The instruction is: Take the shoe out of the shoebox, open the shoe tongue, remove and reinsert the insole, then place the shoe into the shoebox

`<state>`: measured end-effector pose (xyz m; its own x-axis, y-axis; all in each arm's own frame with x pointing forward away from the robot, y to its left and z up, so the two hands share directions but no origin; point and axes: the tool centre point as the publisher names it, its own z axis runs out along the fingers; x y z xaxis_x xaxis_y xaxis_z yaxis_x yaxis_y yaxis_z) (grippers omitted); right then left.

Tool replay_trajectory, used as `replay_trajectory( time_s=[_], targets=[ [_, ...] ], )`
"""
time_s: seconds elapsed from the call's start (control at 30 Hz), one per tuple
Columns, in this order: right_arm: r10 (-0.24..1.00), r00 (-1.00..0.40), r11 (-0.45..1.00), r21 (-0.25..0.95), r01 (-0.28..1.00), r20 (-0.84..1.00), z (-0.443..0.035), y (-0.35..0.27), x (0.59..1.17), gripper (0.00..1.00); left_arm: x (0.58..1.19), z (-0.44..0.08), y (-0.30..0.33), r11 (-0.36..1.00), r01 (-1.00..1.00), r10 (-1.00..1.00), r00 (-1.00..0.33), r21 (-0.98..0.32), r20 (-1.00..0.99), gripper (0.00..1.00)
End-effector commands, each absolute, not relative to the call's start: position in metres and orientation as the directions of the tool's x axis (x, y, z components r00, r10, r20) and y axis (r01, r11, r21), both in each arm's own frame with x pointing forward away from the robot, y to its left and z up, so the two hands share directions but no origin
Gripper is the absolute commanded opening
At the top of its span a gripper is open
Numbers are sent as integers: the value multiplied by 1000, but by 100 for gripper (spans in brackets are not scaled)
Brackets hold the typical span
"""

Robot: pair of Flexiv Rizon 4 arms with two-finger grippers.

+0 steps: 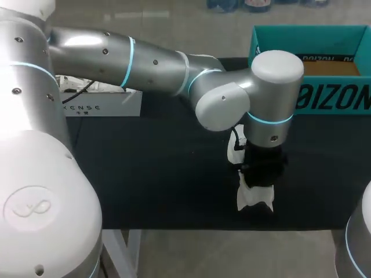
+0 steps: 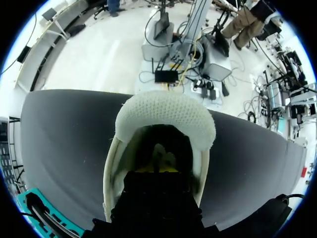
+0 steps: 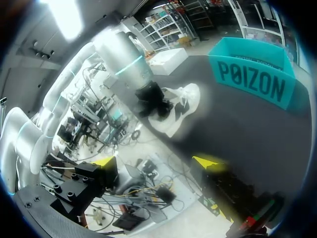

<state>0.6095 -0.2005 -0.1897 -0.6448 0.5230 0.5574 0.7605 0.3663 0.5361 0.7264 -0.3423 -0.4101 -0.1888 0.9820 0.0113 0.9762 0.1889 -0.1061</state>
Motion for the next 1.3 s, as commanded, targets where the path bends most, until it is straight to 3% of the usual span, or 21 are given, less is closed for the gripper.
replay_trajectory(
  time_s=[0.03, 0.57, 1.07, 1.3],
  targets=[
    [712, -599, 360, 542, 759, 366, -188, -198, 601, 100, 727, -429, -352, 191, 975, 982, -188, -117, 34, 0],
    [712, -599, 360, 542, 759, 366, -188, -198, 601, 100, 717, -375, -334, 227, 974, 974, -226, -19, 14, 0],
    [712, -599, 360, 542, 759, 366, -188, -198, 601, 100, 714, -413, -341, 219, 974, 976, -217, -60, 36, 0],
    [712, -599, 360, 542, 759, 366, -188, -198, 601, 100, 714, -401, -337, 228, 973, 974, -228, -40, 21, 0]
  ],
)
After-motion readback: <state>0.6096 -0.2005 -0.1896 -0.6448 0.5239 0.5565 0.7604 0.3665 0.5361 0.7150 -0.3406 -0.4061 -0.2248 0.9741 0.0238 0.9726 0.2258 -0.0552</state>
